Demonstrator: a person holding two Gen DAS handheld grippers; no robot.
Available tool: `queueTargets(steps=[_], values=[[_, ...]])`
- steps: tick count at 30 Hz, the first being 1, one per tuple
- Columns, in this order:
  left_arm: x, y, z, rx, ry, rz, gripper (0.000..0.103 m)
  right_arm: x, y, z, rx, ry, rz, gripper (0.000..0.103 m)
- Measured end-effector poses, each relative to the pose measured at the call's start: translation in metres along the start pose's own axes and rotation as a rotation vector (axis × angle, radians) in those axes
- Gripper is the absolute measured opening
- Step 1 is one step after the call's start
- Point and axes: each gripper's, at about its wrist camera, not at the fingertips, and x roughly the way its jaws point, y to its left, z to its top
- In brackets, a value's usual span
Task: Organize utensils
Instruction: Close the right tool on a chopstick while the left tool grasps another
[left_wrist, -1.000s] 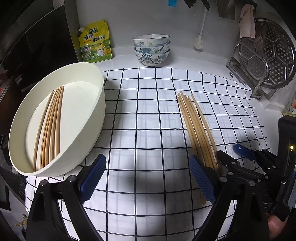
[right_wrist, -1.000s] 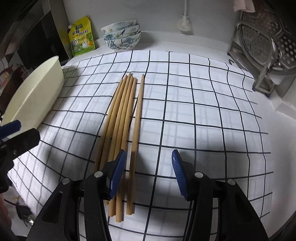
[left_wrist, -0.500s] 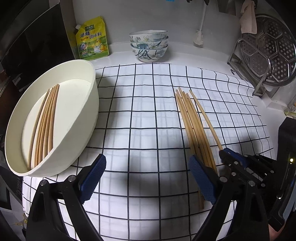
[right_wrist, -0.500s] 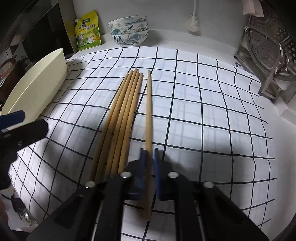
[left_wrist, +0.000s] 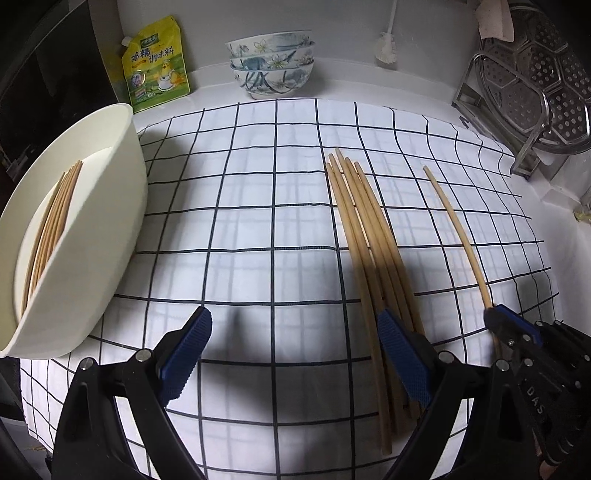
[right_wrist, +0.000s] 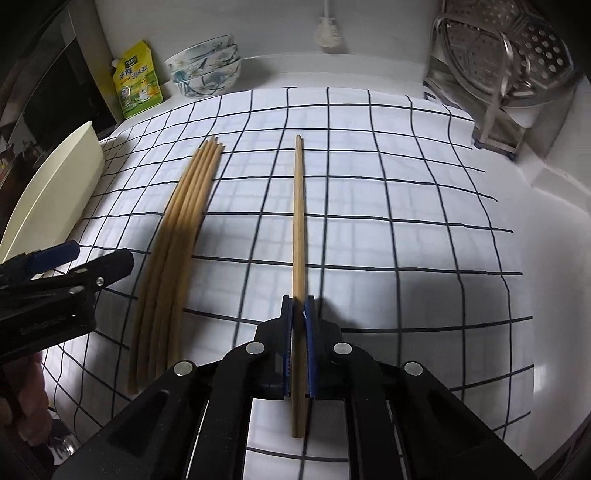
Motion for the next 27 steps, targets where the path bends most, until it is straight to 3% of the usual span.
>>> queueTargets(steps=[8,27], values=[[0.013,0.001,0.000,0.000,0.016,0.035,0.090,-0.001,0.000,0.005,0.002,-0.019,0.017,0.024],[0.020,-0.003,-0.005,0.014,0.029,0.054,0.096,0.000,-0.002,0.008,-0.004,-0.026,0.006,0.033]])
